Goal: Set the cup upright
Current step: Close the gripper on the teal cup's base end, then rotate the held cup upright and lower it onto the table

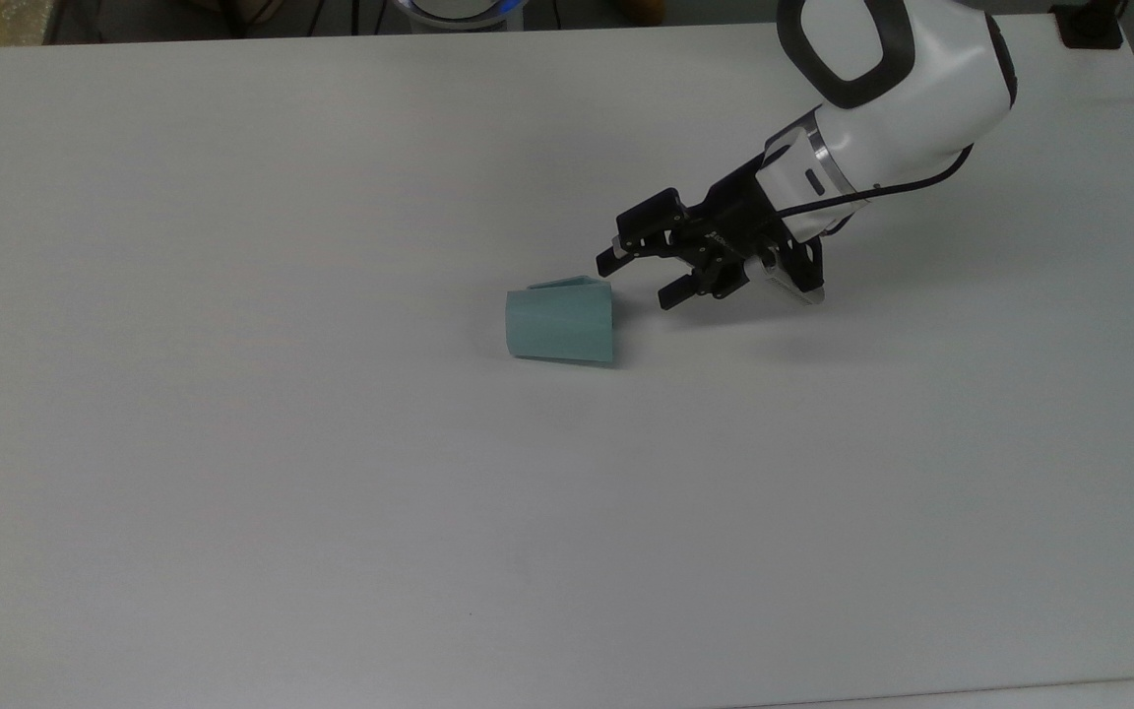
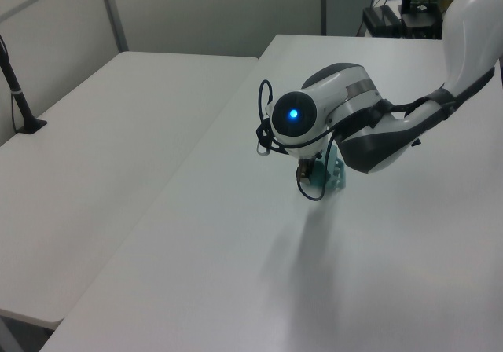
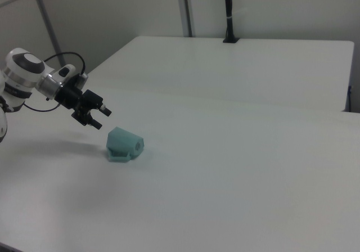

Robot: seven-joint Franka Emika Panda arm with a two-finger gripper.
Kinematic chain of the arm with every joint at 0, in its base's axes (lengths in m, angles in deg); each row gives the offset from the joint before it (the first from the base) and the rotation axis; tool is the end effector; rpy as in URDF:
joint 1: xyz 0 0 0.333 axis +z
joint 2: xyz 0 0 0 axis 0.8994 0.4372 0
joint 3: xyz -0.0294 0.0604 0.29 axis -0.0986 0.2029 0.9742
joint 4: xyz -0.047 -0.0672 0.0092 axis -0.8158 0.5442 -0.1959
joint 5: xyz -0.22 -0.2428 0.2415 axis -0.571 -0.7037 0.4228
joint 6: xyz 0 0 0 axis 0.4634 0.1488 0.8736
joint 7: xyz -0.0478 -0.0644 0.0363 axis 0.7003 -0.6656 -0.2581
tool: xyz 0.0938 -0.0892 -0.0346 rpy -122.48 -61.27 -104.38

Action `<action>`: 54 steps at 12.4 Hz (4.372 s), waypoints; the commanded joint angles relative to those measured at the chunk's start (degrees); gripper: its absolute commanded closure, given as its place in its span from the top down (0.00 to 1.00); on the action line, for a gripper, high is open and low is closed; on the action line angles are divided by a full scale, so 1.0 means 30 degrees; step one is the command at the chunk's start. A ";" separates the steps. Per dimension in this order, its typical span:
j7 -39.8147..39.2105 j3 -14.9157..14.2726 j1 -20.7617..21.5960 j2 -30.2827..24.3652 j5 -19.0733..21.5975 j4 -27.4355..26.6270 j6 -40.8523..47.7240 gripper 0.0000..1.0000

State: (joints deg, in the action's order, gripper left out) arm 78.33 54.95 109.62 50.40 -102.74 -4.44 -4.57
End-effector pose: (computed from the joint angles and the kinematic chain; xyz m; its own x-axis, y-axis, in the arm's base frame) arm 0.5774 0.3930 0.3200 0.9607 0.2509 0.1185 0.0883 -0.6811 0.7268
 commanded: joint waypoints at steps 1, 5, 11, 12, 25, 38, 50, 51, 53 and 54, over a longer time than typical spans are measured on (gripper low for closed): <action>0.1074 -0.0332 0.0403 0.0813 -0.1184 -0.0134 0.0366 1.00; 0.1076 -0.0303 0.0373 0.1226 -0.1390 -0.0484 0.0161 1.00; 0.1076 -0.0361 0.0051 0.1695 -0.2065 -0.1218 0.0103 0.89; 0.1076 -0.0477 0.0051 0.1783 -0.2065 -0.1218 0.0073 0.89; 0.0460 -0.0771 0.0138 0.1900 -0.2239 -0.1743 -0.0308 0.00; -0.1063 -0.1064 -0.1907 -0.2460 0.4255 -0.1481 -0.1623 0.00; -0.5276 -0.0771 -0.8411 -1.1160 1.2906 -1.1050 -0.8359 0.00; -0.5311 -0.0771 -0.8967 -1.1485 1.3051 -1.2134 -0.9872 0.00; -0.5311 -0.0771 -1.0168 -1.0819 1.4101 -1.2497 -1.1814 0.00; -0.5311 -0.0771 -1.0290 -1.0379 1.4310 -1.2497 -1.2488 0.00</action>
State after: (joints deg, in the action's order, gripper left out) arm 63.85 52.06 81.14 18.80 -62.88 -39.29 -36.13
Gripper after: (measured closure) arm 0.956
